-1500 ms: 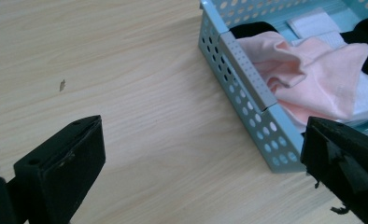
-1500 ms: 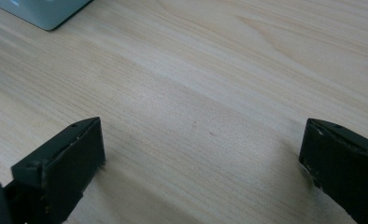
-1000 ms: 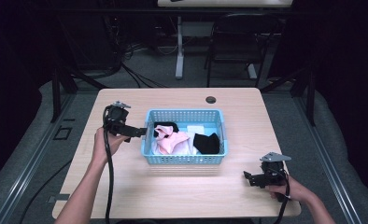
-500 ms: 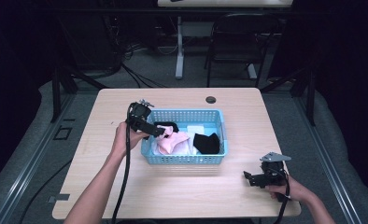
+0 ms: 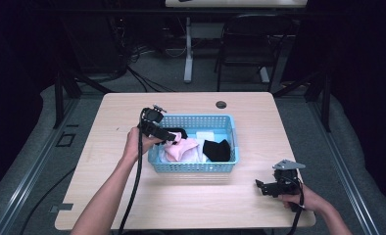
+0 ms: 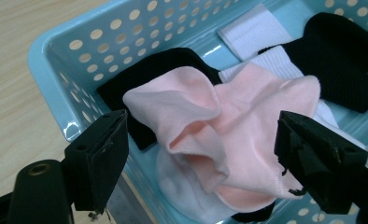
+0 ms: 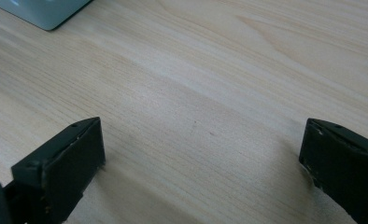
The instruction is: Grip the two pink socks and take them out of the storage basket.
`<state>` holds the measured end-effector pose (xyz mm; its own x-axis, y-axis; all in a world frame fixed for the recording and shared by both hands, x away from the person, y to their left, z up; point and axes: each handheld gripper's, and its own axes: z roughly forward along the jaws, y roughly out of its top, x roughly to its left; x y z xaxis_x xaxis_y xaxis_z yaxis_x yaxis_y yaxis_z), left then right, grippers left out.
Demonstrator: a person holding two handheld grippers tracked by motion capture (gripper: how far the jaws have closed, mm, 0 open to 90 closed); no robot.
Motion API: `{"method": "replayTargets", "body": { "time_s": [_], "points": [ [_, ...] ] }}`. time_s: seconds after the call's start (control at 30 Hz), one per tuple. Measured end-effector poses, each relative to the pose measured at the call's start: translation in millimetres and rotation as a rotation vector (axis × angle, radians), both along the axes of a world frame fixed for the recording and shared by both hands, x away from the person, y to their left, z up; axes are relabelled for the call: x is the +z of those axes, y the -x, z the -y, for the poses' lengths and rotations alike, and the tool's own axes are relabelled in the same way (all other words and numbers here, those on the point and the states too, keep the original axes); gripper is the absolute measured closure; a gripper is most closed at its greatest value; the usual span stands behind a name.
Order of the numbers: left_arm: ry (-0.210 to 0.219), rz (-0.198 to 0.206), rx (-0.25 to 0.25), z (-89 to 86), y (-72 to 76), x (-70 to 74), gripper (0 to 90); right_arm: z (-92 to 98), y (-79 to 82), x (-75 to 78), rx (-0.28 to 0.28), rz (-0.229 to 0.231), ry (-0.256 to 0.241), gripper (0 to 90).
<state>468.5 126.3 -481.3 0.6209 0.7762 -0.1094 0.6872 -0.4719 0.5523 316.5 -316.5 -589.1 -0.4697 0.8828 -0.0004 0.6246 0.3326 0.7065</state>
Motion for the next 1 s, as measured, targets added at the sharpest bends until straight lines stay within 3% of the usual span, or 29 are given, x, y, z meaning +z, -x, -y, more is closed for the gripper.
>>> {"method": "replayTargets", "body": {
  "time_s": [0.27, 0.6, 0.77, 0.83, 0.97, 1.0],
  "points": [
    [-0.002, -0.027, -0.01, 5.9, -2.8, -7.7, 23.5, -0.1, 0.2, 0.2, -0.004, 0.001, 0.004, 0.0],
    [-0.071, -0.047, 0.004, 17.8, -5.2, -22.3, 32.0, 0.0, 0.2, 0.2, -0.004, 0.001, 0.004, 0.0],
    [-0.139, -0.047, 0.043, 25.9, -6.5, -28.2, 49.1, 0.0, 0.0, 0.0, 0.0, 0.0, 0.0, 0.0],
    [-0.146, -0.053, 0.042, 26.3, -7.1, -29.4, 51.4, 0.0, 0.0, 0.0, 0.0, 0.0, 0.0, 0.0],
    [-0.16, -0.057, 0.043, 27.8, -7.2, -30.3, 67.2, -0.1, 0.2, 0.1, -0.003, 0.001, 0.002, 0.0],
    [-0.161, -0.058, 0.043, 28.0, -7.1, -30.5, 67.2, -0.1, 0.2, 0.1, -0.003, 0.001, 0.002, 0.0]
  ]
}}
